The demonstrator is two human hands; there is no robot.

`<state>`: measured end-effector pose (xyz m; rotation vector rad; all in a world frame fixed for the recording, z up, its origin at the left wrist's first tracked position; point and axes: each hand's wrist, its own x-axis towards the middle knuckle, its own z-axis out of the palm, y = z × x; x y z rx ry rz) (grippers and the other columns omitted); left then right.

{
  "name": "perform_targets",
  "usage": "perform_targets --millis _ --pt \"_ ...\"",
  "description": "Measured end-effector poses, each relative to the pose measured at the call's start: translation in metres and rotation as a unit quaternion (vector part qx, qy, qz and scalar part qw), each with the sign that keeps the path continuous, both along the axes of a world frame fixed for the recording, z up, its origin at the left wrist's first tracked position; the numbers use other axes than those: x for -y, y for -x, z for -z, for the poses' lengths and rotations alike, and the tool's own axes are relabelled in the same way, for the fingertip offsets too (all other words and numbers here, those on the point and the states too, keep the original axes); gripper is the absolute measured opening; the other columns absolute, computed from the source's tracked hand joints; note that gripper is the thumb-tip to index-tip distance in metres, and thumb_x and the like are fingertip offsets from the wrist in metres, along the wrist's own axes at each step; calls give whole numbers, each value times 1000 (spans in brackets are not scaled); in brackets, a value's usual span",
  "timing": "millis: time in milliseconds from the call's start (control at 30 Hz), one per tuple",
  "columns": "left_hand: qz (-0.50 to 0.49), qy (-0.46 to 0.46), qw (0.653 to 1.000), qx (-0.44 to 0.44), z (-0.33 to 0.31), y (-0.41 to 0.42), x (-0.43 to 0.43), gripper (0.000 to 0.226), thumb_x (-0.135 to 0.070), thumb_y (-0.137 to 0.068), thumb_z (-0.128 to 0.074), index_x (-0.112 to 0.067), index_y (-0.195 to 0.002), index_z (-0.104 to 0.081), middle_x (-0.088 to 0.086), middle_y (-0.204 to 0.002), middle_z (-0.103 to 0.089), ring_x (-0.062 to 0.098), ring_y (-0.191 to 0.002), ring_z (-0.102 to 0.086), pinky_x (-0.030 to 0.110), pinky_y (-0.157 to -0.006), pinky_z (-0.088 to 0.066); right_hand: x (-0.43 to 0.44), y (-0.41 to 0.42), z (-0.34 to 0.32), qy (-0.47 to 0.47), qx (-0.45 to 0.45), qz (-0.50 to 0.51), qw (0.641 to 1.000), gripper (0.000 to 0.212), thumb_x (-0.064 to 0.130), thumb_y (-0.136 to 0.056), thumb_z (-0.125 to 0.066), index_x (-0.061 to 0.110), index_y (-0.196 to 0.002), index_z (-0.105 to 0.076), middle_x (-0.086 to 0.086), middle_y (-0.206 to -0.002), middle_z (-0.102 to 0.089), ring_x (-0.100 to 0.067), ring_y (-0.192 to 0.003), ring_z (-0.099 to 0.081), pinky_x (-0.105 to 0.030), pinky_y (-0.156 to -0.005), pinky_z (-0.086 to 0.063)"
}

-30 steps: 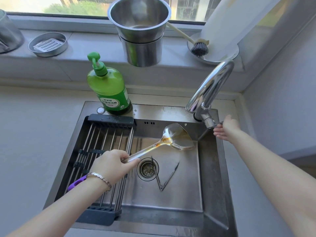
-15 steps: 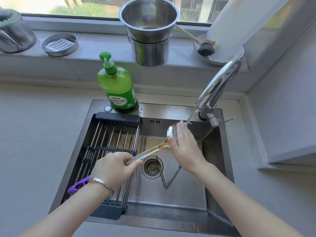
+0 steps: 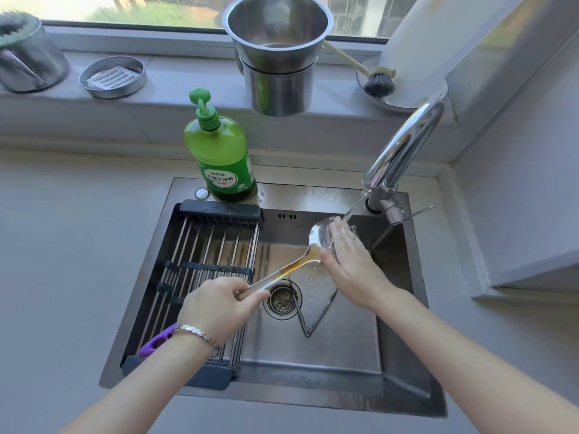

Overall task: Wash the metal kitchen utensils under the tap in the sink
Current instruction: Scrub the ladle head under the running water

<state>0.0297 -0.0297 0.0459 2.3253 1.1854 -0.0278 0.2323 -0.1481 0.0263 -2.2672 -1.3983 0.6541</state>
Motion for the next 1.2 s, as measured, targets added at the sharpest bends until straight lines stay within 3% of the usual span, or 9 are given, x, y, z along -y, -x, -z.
perform_targets --millis 133,267,433,533,633,767,867,1067,1200 --pt "-18 21 1000 12 1 0 1 41 -61 -75 -58 -24 -57 -61 -7 -45 -51 6 -45 -48 19 -44 -32 2 16 0 -41 59 -131 989 87 67 -85 -3 8 -148 -4 3 -151 12 -7 -141 15 -17 -112 13" --pt "-25 17 999 25 1 2 1 42 -59 -74 -60 -21 -57 -61 -6 -46 -50 7 -45 -47 20 -44 -31 0 -7 -2 -14 11 3 1000 69 48 -97 -25 6 -148 -6 -7 -157 -1 -11 -143 5 -23 -115 5" --pt "-45 48 997 32 0 -3 2 44 -56 -74 -62 -16 -55 -62 -5 -43 -46 9 -43 -42 21 -44 -28 6 4 3 -67 94 -122 986 67 55 -92 -20 18 -148 -20 4 -155 -2 -10 -144 1 -31 -118 0" --pt "-51 66 995 47 -1 -6 5 43 -55 -74 -63 -16 -56 -62 -5 -41 -45 10 -42 -42 21 -45 -29 2 -17 5 -78 -59 100 990 59 48 -97 -27 15 -146 -25 -1 -153 -23 -13 -142 -15 -35 -117 -12" --pt "-69 94 989 86 -4 -14 7 39 -52 -76 -62 -20 -55 -60 -6 -44 -48 11 -44 -45 22 -47 -33 1 -17 5 -103 -367 368 848 59 51 -96 -26 15 -144 -30 -5 -148 -34 -20 -135 -32 -35 -111 -24" --pt "-53 83 993 59 -7 -30 12 36 -53 -77 -60 -23 -57 -58 -8 -46 -46 10 -44 -42 21 -44 -29 -10 3 -5 -213 -641 386 628 33 40 -96 -41 12 -92 -60 -14 -99 -67 -24 -89 -66 -36 -83 -54" --pt "-41 59 997 28 -7 -42 19 35 -55 -78 -58 -23 -64 -61 -9 -51 -49 11 -51 -48 23 -46 -31 -26 18 -15 -259 -625 417 608 27 23 -98 -43 5 -88 -61 -11 -79 -70 -19 -71 -70 -32 -73 -59" --pt "0 -11 1000 8 -10 -58 22 41 -60 -78 -54 -26 -56 -51 -9 -52 -49 15 -60 -53 23 -50 -33 -26 38 -17 -235 -614 407 635 13 5 -97 -41 7 -92 -53 -12 -85 -68 -15 -65 -72 -25 -56 -58" --pt "5 -8 1000 21 -9 -63 24 40 -59 -78 -55 -21 -69 -63 -8 -54 -52 15 -62 -55 23 -52 -38 -23 20 -24 -279 -608 433 604 13 1 -94 -46 6 -87 -56 -10 -83 -68 -12 -62 -70 -24 -56 -58"
